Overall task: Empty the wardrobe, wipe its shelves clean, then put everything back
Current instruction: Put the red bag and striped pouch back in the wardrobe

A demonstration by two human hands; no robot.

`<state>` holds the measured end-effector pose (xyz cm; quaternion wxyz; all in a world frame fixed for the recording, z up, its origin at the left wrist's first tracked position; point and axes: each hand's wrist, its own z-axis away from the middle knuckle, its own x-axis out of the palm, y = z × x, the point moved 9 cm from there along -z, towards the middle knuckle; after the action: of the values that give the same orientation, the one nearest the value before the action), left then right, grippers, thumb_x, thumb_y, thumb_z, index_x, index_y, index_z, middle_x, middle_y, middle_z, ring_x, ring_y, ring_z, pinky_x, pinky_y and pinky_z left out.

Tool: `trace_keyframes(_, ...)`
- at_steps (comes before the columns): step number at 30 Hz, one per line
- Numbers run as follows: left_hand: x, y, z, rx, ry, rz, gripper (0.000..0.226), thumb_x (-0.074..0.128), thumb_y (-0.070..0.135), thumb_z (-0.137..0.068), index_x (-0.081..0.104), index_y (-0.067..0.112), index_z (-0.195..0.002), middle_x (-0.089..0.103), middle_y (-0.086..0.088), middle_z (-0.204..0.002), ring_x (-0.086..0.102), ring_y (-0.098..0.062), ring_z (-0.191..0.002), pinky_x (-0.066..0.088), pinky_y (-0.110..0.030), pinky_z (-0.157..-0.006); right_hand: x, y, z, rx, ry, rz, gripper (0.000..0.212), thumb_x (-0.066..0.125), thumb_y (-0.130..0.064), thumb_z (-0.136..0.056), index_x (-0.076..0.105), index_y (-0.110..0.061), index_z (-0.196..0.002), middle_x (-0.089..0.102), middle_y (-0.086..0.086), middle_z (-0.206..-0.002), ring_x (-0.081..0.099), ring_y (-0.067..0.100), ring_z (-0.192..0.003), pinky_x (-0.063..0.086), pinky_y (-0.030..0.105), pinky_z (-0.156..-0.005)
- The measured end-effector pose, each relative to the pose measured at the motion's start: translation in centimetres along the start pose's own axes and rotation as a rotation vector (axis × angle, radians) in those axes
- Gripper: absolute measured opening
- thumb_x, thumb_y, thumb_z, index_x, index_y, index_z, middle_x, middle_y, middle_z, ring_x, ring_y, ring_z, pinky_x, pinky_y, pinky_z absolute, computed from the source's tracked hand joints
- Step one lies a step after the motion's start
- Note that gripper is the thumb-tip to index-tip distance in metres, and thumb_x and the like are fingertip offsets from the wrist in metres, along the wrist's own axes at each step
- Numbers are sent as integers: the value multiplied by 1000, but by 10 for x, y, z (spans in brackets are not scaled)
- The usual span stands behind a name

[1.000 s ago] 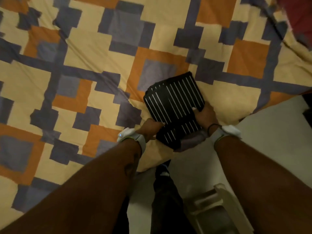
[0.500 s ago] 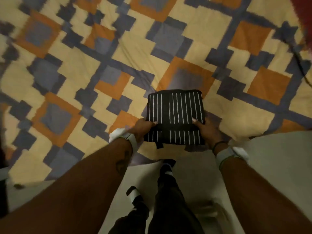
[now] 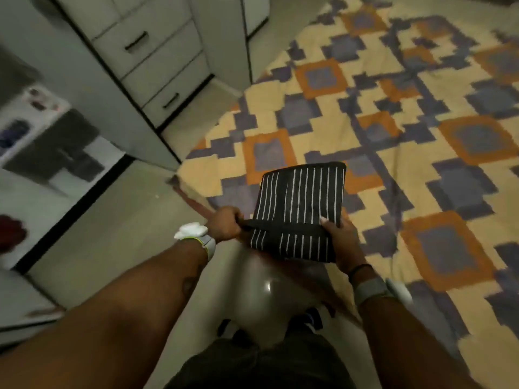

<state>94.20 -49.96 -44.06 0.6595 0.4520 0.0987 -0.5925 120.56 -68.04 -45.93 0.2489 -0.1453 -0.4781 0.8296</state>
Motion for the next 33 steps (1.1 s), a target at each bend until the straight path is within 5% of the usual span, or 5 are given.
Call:
trace_keyframes(10, -188, -296, 145, -410, 581, 54, 21, 61, 13, -82, 69, 11, -101, 67, -14, -106, 65, -37, -96, 52, -36, -80, 308, -34, 39, -39, -360, 144, 35, 67, -19, -96, 62, -15, -130, 71, 9, -121, 68, 31, -110, 53, 53, -98)
trace_keyframes(18, -232, -500, 207, -814, 807, 749, 18, 62, 12, -86, 57, 0, -98, 69, -21, -101, 70, -38, -84, 62, -44, -75, 512, -20, 45, 40, -592, 223, 34, 65, -16, -96, 61, -14, -130, 71, 12, -121, 69, 33, -110, 53, 52, -99)
trace_keyframes(23, -235, -560, 200, -772, 700, 1085, 28, 53, 7, -97, 50, 20, -72, 59, 0, -83, 61, -16, -71, 60, -28, -72, 627, -16, 28, 108, -723, 217, 42, 65, -17, -96, 55, -14, -137, 69, 11, -126, 67, 32, -114, 53, 48, -98)
trace_keyframes(27, -228, -585, 182, -808, 642, 1477, 13, 49, 21, -98, 58, 11, -101, 57, -11, -97, 56, -28, -81, 51, -41, -74, 731, -17, 22, 185, -811, 259, 37, 65, -19, -96, 58, -16, -132, 70, 11, -124, 69, 31, -110, 56, 45, -90)
trace_keyframes(33, -255, -621, 161, -755, 545, 1759, 81, 53, 80, -83, 58, 20, -136, 68, -7, -126, 66, -30, -110, 56, -42, -89, 876, -17, 33, 292, -951, 291, 33, 62, -18, -98, 60, -14, -130, 71, 15, -121, 68, 36, -109, 54, 53, -96)
